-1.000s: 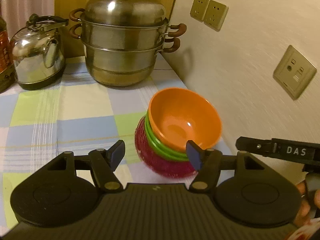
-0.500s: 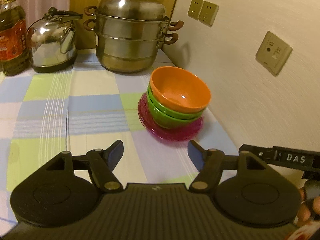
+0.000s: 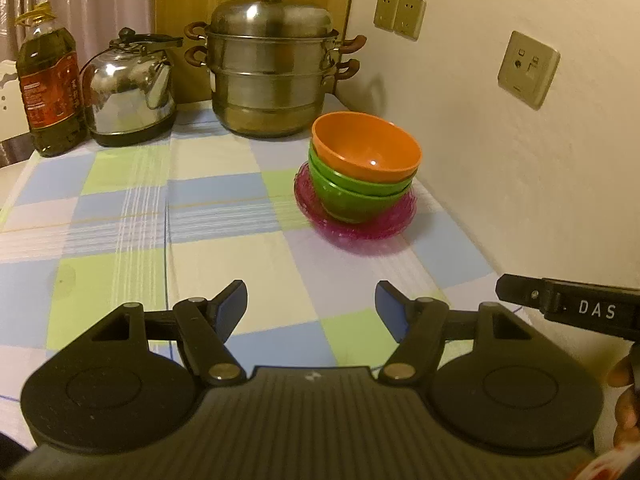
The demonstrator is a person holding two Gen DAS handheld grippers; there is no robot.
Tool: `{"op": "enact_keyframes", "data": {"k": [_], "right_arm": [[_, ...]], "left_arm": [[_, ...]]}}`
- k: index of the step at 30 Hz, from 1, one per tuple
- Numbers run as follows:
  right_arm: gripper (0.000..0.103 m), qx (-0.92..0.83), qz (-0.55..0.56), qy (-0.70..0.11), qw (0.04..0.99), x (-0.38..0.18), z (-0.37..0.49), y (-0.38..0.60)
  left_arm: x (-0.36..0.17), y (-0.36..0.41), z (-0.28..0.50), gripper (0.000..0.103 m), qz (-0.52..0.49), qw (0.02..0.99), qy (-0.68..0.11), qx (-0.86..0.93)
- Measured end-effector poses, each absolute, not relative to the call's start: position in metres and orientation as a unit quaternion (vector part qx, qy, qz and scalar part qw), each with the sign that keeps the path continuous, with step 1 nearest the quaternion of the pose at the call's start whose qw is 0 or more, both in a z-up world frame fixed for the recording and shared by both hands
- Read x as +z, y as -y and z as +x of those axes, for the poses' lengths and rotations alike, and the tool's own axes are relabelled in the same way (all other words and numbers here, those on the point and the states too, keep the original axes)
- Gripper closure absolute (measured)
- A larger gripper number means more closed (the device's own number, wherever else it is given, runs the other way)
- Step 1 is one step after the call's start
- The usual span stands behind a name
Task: Organize plates and bowls
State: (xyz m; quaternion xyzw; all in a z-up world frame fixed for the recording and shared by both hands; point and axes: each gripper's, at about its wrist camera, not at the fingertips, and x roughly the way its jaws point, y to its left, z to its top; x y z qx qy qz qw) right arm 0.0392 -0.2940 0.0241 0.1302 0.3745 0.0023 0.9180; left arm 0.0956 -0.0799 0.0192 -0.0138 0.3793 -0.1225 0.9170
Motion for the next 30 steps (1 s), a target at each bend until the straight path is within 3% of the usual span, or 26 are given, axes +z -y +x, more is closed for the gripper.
{"op": "enact_keyframes", "data": {"k": [30], "right_arm": [[0.048,0.009,0.081,-0.377,0.923,0.019,0.022,0.272]], "left_arm": [[0.002,0.083,0.073,0.034,-0.007,0.916,-0.39,-0.095]]}}
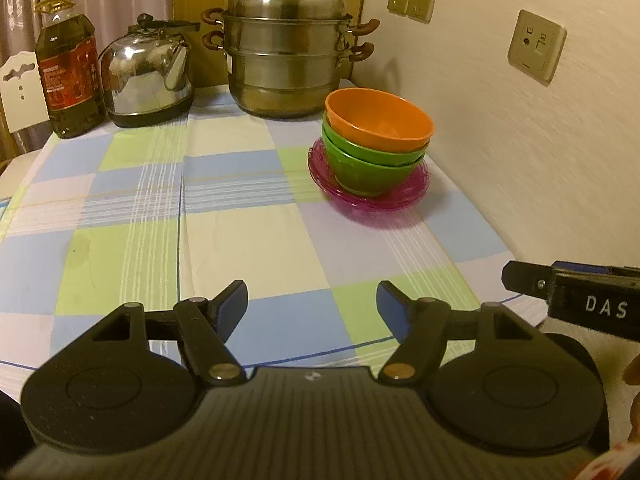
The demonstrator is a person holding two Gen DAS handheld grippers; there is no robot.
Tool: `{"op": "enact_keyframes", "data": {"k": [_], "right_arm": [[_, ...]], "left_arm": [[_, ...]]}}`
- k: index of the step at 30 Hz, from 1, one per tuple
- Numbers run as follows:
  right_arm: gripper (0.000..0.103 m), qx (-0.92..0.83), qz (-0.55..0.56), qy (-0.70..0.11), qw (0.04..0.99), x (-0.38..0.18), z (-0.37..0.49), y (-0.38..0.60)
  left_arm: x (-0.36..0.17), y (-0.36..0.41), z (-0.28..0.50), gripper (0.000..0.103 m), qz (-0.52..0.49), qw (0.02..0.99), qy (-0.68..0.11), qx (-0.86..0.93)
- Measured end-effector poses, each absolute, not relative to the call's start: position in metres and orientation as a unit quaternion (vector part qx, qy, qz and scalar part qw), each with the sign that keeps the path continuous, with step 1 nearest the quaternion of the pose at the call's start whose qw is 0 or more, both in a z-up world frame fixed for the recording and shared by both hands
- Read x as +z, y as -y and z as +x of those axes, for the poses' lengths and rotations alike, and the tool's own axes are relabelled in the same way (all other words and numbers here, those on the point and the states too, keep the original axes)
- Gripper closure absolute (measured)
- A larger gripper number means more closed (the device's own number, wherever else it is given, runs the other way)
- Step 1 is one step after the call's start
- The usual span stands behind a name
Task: Organize plates and bowls
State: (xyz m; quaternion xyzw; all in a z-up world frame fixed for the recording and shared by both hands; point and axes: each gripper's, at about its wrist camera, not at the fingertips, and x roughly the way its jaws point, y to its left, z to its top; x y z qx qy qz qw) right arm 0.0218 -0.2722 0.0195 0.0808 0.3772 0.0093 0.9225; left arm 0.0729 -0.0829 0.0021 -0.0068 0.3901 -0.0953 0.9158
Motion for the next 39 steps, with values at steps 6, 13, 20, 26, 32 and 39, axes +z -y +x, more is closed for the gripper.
{"op": "enact_keyframes", "data": {"k": [6,13,20,26,32,39], "right_arm": [[0.048,0.009,0.057,-0.372,0.926,0.0166,0.0198,0.2678],[0.048,0.01,0.057,-0.376,0.925,0.0145,0.0191,0.2663],[0.048,0.008,0.059,-0.38,0.923,0.0131,0.0199,0.2673],[0.048,0.008,0.058,-0.38,0.923,0.0127,0.0209,0.268],[0.048,0.008,0.059,-0.38,0.923,0.0122,0.0207,0.2679],[0.048,0.008,0.058,-0.38,0.923,0.012,0.0204,0.2682]], "left_arm": [[0.0016,0.0848,0.0733,0.032,-0.002,0.914,-0.395,-0.098],[0.0009,0.0852,0.0722,0.032,-0.003,0.912,-0.397,-0.1],[0.0016,0.085,0.0719,0.032,-0.004,0.913,-0.396,-0.1],[0.0023,0.0855,0.0718,0.032,-0.004,0.913,-0.396,-0.1],[0.003,0.0873,0.0714,0.032,-0.001,0.913,-0.395,-0.101],[0.0033,0.0884,0.0714,0.032,-0.001,0.913,-0.396,-0.102]]}}
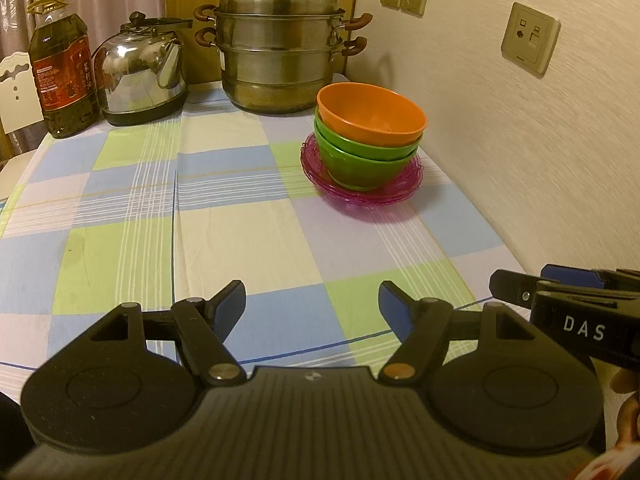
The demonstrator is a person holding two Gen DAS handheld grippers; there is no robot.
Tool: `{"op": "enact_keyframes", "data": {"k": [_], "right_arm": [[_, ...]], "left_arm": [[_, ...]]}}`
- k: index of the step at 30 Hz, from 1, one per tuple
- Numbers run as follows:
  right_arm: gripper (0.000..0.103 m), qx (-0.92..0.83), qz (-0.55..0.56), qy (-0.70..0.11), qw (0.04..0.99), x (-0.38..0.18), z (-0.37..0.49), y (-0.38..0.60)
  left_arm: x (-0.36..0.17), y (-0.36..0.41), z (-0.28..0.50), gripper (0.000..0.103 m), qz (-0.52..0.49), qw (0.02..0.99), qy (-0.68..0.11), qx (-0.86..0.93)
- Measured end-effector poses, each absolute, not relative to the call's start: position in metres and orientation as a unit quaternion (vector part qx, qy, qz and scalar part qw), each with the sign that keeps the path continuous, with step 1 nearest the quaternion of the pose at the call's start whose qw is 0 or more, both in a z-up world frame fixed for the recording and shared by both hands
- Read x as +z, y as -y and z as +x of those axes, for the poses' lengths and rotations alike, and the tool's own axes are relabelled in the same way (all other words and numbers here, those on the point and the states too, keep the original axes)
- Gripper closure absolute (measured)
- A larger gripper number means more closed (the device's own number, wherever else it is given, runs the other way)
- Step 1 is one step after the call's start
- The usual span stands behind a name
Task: Organize plates and bowls
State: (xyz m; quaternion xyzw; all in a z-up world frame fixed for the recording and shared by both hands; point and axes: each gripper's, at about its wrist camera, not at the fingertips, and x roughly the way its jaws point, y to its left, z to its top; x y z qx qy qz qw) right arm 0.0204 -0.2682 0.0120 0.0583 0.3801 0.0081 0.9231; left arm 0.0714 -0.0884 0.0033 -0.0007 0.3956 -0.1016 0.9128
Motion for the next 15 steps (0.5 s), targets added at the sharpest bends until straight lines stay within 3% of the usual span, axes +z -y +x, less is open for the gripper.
{"op": "enact_keyframes", "data": {"k": [15], "right_arm": [[0.048,0.008,0.06,-0.382,0.922,0.0117,0.0214,0.2713]], "left_arm": [[0.0035,0.0908,0.0727,0.032,0.004,0.912,-0.396,-0.105]]}}
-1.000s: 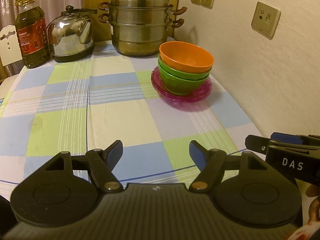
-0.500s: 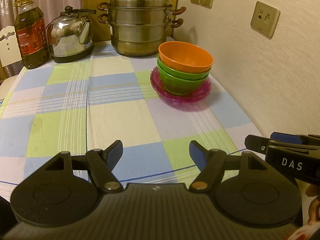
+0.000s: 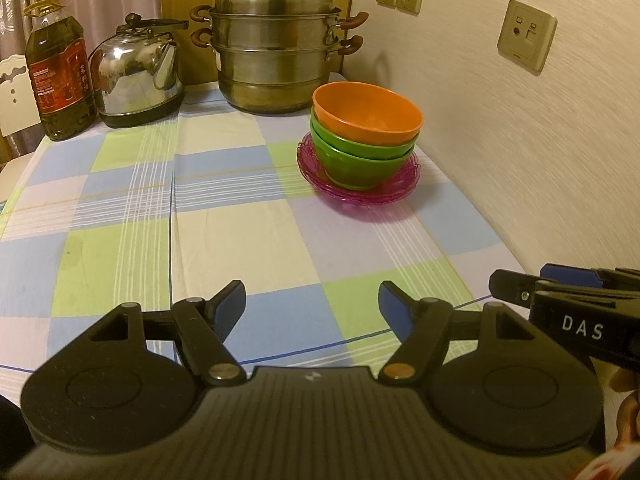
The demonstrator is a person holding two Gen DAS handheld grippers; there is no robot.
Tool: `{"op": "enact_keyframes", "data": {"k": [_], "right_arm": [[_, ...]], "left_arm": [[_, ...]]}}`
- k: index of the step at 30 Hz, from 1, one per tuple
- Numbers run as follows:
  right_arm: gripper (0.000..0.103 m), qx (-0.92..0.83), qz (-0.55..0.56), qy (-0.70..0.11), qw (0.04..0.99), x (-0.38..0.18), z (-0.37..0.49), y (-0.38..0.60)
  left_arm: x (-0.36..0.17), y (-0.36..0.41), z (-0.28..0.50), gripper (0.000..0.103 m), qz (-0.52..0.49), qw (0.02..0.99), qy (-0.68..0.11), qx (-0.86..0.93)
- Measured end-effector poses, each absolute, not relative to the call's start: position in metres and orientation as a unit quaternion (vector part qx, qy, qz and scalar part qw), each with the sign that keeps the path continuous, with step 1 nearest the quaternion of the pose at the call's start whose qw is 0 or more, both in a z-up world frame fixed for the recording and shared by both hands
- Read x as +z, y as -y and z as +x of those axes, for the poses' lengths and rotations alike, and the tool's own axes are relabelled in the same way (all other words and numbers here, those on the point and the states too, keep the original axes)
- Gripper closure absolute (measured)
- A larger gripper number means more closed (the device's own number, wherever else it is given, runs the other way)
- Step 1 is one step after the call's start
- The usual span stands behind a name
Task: Organize plates and bowls
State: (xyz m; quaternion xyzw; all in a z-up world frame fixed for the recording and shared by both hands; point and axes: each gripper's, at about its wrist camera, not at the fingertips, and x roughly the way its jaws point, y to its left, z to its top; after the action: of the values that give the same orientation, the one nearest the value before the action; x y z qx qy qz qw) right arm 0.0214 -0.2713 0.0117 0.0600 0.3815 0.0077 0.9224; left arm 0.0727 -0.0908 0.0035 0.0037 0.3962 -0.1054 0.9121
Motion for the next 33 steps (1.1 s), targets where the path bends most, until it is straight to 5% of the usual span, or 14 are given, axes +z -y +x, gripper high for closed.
{"op": "enact_keyframes", "data": {"k": [33], "right_arm": [[0.048,0.007,0.062,-0.384,0.921,0.009,0.0212,0.2758]], "left_arm": [[0.0024,0.0912,0.0715,0.032,0.003,0.911,-0.397,-0.108]]}}
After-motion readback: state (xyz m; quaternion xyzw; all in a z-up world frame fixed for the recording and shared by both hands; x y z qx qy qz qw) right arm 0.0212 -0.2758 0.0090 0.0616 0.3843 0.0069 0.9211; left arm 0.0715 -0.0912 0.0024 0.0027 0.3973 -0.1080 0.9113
